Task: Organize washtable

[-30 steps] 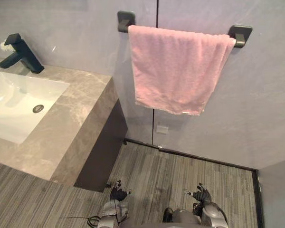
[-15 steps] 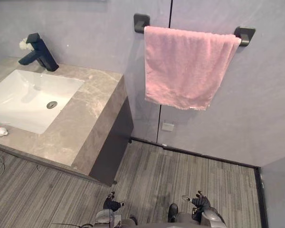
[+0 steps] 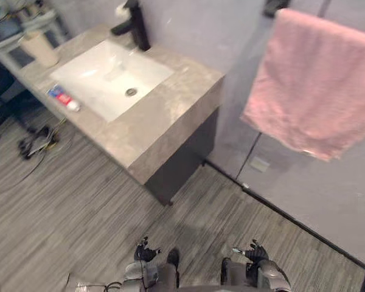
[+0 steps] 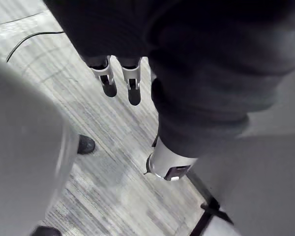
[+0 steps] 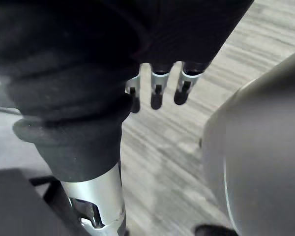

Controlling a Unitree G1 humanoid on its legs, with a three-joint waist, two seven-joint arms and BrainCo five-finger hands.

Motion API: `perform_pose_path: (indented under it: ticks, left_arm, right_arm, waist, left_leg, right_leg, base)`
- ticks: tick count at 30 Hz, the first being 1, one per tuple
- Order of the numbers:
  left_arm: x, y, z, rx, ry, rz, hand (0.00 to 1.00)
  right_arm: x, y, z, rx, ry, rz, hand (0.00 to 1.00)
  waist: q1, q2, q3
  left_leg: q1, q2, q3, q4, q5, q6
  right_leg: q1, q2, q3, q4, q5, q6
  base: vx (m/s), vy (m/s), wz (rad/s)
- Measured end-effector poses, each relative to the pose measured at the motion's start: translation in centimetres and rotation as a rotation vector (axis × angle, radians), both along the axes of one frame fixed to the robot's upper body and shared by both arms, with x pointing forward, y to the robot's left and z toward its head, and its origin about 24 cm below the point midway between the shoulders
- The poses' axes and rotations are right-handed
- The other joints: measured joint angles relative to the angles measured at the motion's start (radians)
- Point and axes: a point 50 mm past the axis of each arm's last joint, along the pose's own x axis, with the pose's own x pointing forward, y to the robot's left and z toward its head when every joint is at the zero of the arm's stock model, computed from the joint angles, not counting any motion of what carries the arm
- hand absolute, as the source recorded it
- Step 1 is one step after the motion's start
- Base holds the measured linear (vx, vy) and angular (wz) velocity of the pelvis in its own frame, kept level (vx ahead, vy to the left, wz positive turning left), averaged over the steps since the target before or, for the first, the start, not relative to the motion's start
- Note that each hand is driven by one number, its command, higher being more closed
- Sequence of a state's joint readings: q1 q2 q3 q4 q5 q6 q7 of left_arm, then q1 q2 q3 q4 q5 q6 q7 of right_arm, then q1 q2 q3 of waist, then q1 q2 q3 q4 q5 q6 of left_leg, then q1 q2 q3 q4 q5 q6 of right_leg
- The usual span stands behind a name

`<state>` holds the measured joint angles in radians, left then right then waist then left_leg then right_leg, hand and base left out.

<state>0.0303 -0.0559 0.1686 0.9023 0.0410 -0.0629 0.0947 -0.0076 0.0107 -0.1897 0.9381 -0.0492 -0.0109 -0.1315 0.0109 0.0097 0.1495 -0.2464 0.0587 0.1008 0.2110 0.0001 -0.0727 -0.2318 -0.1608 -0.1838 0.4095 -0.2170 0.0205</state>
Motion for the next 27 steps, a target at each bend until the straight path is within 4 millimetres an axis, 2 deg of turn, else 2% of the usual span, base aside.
perform_pose_path:
  ticks: [1,2,3,4,5,6,7,8,9,11,15,17,19,20,21,22,23,24,25,26,27]
  left_arm:
    - [0.4,-0.5,0.1,-0.01,-0.01,-0.009,0.0]
    - [0.3,-0.6,0.1,-0.01,-0.006,-0.022,0.0]
    - [0.4,-0.8,0.1,-0.009,-0.005,-0.044,0.0]
    - [0.6,-0.9,0.2,-0.006,-0.011,-0.054,0.0]
    - [0.9,-0.9,0.4,0.01,-0.026,-0.084,0.0]
    - [1.2,-0.9,0.5,0.036,-0.03,-0.133,0.0]
    - [1.2,-0.6,0.5,0.055,-0.021,-0.164,0.0]
    - [0.4,-0.5,0.0,0.063,0.015,-0.18,0.0]
    - [0.1,-0.3,-0.3,0.076,0.042,-0.201,0.0]
    - [-1.0,0.7,-0.7,0.11,0.085,-0.22,0.0]
    - [-2.0,2.3,-1.0,0.144,0.118,-0.21,0.0]
    - [-2.3,2.4,-1.1,0.144,0.129,-0.204,0.0]
    - [-2.1,2.4,-1.0,0.142,0.117,-0.195,0.0]
    - [-2.0,2.6,-0.9,0.142,0.112,-0.192,0.0]
    - [-2.0,2.8,-0.9,0.14,0.109,-0.188,0.0]
    - [-1.9,3.1,-0.7,0.137,0.1,-0.168,0.0]
    - [-1.8,3.0,-0.7,0.133,0.093,-0.161,0.0]
    - [-1.8,3.2,-0.6,0.127,0.086,-0.135,0.0]
    - [-1.7,2.9,-0.6,0.115,0.084,-0.112,0.0]
    - [-1.8,3.0,-0.6,0.111,0.087,-0.101,0.0]
    - [-1.8,2.9,-0.7,0.109,0.089,-0.099,0.0]
  right_arm:
    - [0.3,0.0,0.3,-0.003,-0.02,0.0,0.0]
    - [0.4,0.0,0.3,-0.003,-0.025,0.0,0.0]
    - [0.4,-0.1,0.5,-0.007,-0.039,-0.004,0.0]
    - [0.5,-0.3,0.7,-0.011,-0.049,-0.006,0.0]
    - [0.9,-0.8,0.9,-0.021,-0.063,-0.02,0.0]
    - [0.3,-0.5,0.6,-0.009,-0.045,-0.026,0.0]
    - [0.3,-0.8,0.5,-0.01,-0.036,-0.037,0.0]
    - [0.4,-1.2,0.5,-0.017,-0.036,-0.048,0.0]
    - [0.5,-1.4,0.5,-0.021,-0.029,-0.046,0.0]
    - [0.0,-0.9,0.1,-0.008,-0.001,-0.041,0.0]
    - [-0.5,-0.5,-0.4,-0.003,0.041,-0.016,0.0]
    - [-0.5,-0.5,-0.3,-0.017,0.043,0.004,0.0]
    - [-0.1,-0.4,-0.2,-0.025,0.035,0.027,0.0]
    - [-0.1,-0.2,-0.2,-0.022,0.036,0.033,0.0]
    - [-0.3,-0.1,-0.3,-0.019,0.04,0.032,0.0]
    - [-1.5,-0.3,-0.6,-0.019,0.058,0.014,0.0]
    - [-1.9,-0.8,-0.5,-0.022,0.05,-0.011,0.0]
    - [-2.0,-1.1,-0.2,-0.023,0.024,-0.041,0.0]
    - [-1.8,-1.1,0.0,-0.021,0.007,-0.046,0.0]
    - [-1.9,-1.0,-0.1,-0.017,0.017,-0.047,0.0]
    - [-1.8,-1.0,-0.1,-0.016,0.014,-0.048,0.0]
  waist:
    - [0.002,0.008,0.01]
    - [-0.002,0.008,0.011]
    - [-0.009,0.013,0.01]
    - [-0.012,0.02,0.013]
    - [-0.024,0.02,0.012]
    - [-0.05,-0.026,-0.008]
    - [-0.05,-0.021,-0.007]
    - [-0.049,0.006,-0.004]
    - [-0.046,0.003,0.013]
    - [-0.044,0.006,0.013]
    - [-0.033,0.005,0.015]
    - [-0.032,-0.001,0.018]
    - [-0.026,-0.016,0.03]
    - [-0.025,-0.033,0.042]
    - [-0.025,-0.041,0.047]
    - [-0.026,-0.058,0.049]
    - [-0.034,-0.058,0.05]
    - [-0.046,-0.047,0.063]
    - [-0.052,-0.039,0.066]
    - [-0.047,-0.057,0.063]
    - [-0.046,-0.054,0.063]
  left_leg:
    - [0.003,0.063,0.182,0.135,-0.09,0.046]
    - [0.016,0.09,0.252,0.179,-0.122,0.054]
    - [0.036,0.136,0.367,0.235,-0.16,0.075]
    - [0.032,0.145,0.405,0.236,-0.155,0.082]
    - [0.023,0.108,0.407,0.187,-0.131,0.1]
    - [0.052,0.034,0.36,0.054,-0.104,0.113]
    - [0.059,0.05,0.398,0.089,-0.14,0.111]
    - [0.109,0.063,0.371,0.041,-0.152,0.061]
    - [0.135,0.023,0.362,-0.047,-0.092,0.067]
    - [0.166,-0.011,0.363,-0.137,-0.046,0.084]
    - [0.19,-0.036,0.362,-0.181,-0.025,0.101]
    - [0.205,-0.049,0.363,-0.209,-0.013,0.108]
    - [0.217,-0.072,0.363,-0.215,-0.025,0.109]
    - [0.226,-0.093,0.349,-0.213,-0.035,0.122]
    - [0.224,-0.103,0.336,-0.212,-0.046,0.128]
    - [0.228,-0.137,0.302,-0.178,-0.064,0.144]
    - [0.213,-0.132,0.279,-0.109,-0.1,0.156]
    - [0.171,-0.11,0.244,0.004,-0.157,0.167]
    - [0.185,-0.131,0.183,0.005,-0.181,0.187]
    - [0.202,-0.139,0.17,-0.024,-0.177,0.196]
    - [0.204,-0.139,0.16,-0.032,-0.177,0.195]
  right_leg:
    - [0.025,-0.003,-0.061,0.008,-0.003,-0.005]
    - [0.038,-0.007,-0.091,0.014,-0.006,-0.009]
    - [0.059,-0.018,-0.149,0.038,-0.01,-0.014]
    - [0.071,-0.021,-0.177,0.054,-0.014,-0.012]
    - [0.069,-0.025,-0.195,0.057,-0.042,-0.022]
    - [0.091,-0.056,-0.206,-0.031,-0.036,0.011]
    - [0.114,-0.058,-0.263,-0.083,0.009,0.021]
    - [0.139,-0.033,-0.281,-0.123,0.04,0.027]
    - [0.148,-0.031,-0.273,-0.161,0.075,0.025]
    - [0.163,-0.023,-0.242,-0.225,0.116,0.035]
    - [0.174,-0.025,-0.217,-0.26,0.154,0.05]
    - [0.169,-0.034,-0.211,-0.247,0.154,0.051]
    - [0.152,-0.061,-0.199,-0.188,0.116,0.056]
    - [0.139,-0.099,-0.198,-0.123,0.071,0.076]
    - [0.138,-0.121,-0.198,-0.091,0.051,0.08]
    - [0.138,-0.16,-0.198,-0.025,-0.015,0.072]
    - [0.137,-0.157,-0.19,0.008,-0.055,0.068]
    - [0.136,-0.13,-0.146,0.062,-0.141,0.012]
    - [0.109,-0.066,-0.022,0.115,-0.195,-0.056]
    - [0.074,-0.036,0.008,0.151,-0.193,-0.053]
    - [0.045,-0.007,0.023,0.167,-0.189,-0.047]
  base:
    - [-0.04,-0.01,1.49]
    - [-0.04,-0.018,1.37]
    - [-0.03,0.024,1.14]
    - [-0.06,0.02,1.55]
    - [-0.08,0.03,1.8]
    - [-0.05,0.016,1.88]
    - [-0.01,0.059,1.42]
    - [0.02,0.109,0.76]
    - [-0.01,0.136,0.36]
    - [-0.03,0.114,0.08]
    - [-0.06,0.074,-0.12]
    - [-0.08,0.067,-0.05]
    - [-0.08,0.086,0.03]
    - [-0.06,0.059,0.21]
    - [-0.08,0.051,0.55]
    - [-0.03,0.031,0.67]
    - [0.05,0.018,0.88]
    - [0.1,0.007,0.98]
    - [0.13,0.002,0.89]
    - [0.11,0.01,0.68]
    - [0.15,0.042,0.39]
